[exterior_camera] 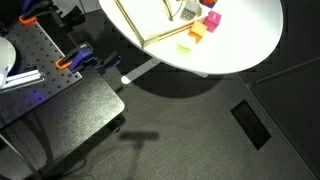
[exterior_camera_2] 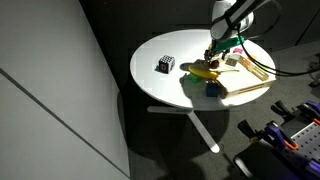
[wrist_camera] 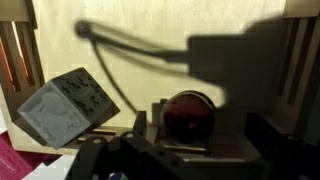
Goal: Pick up the brown plum toy from the tray and put it on the table
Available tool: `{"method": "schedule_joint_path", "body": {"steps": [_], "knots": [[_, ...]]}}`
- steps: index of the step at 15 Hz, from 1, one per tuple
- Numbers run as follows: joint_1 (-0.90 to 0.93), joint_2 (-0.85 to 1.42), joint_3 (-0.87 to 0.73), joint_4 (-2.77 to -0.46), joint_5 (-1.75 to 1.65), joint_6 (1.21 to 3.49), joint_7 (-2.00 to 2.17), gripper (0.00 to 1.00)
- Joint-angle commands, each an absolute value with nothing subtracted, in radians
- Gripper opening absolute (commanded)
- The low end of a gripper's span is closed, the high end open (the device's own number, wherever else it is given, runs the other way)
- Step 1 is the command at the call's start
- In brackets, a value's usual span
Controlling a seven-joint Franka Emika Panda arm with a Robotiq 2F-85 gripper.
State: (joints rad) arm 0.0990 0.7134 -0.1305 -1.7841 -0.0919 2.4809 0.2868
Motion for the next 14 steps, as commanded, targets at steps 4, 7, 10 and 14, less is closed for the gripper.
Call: {"method": "schedule_joint_path", "body": {"steps": [4,7,10,14], "knots": [[0.115,0.764,-0.147,-1.730,-0.104,2.498,0.313,1.00],[0.120,0.769,-0.153,-1.730,-0.109,2.504,0.313,0.75],[0.131,0.769,-0.166,-1.734,-0.118,2.499,0.320,0.60],[0.138,0.736,-0.170,-1.762,-0.114,2.492,0.311,0.34]]}}
